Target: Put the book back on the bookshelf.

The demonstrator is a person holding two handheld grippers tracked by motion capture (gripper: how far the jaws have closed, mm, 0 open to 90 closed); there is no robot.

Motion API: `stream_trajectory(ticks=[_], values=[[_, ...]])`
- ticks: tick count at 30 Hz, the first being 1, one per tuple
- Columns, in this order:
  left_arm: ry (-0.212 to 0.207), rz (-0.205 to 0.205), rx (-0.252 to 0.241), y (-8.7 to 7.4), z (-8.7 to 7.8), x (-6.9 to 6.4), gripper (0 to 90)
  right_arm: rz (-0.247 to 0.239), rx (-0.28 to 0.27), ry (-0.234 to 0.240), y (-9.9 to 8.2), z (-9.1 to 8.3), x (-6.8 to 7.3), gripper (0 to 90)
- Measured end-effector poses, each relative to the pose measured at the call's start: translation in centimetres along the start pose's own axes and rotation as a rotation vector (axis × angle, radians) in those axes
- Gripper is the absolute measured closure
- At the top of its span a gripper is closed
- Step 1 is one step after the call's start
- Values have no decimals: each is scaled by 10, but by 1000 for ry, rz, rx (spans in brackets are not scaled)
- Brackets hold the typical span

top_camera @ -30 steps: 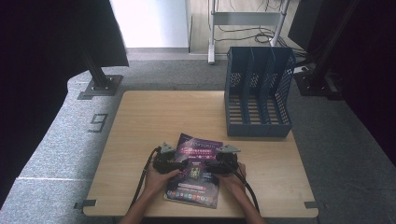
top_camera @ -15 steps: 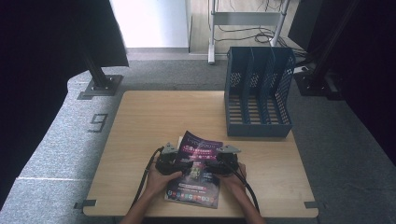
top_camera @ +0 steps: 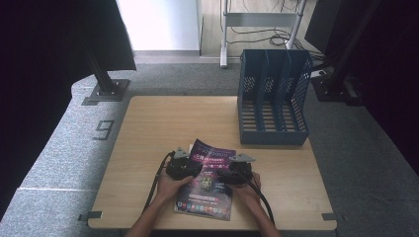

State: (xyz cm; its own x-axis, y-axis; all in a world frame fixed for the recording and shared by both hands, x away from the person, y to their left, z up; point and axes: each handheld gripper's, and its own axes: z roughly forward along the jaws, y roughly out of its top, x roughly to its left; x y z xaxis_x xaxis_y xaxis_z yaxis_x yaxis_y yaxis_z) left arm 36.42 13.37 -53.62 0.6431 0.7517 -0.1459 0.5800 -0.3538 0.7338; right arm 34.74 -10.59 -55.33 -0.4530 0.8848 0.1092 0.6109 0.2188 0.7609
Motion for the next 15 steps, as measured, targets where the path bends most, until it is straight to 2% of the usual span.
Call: stream_trajectory(ticks=[5,11,12,15], values=[[7,24,-11,0,0,-2,591,0,0,0,0,0,0,174],[-6,25,-49,-4,1,-3,730,0,0,0,0,0,0,174],[-24,25,-89,-6,-1,-3,770,1,0,1,0,0,0,175],[-47,33,-125,-6,-5,-4,829,-2,1,4,0,0,0,173]])
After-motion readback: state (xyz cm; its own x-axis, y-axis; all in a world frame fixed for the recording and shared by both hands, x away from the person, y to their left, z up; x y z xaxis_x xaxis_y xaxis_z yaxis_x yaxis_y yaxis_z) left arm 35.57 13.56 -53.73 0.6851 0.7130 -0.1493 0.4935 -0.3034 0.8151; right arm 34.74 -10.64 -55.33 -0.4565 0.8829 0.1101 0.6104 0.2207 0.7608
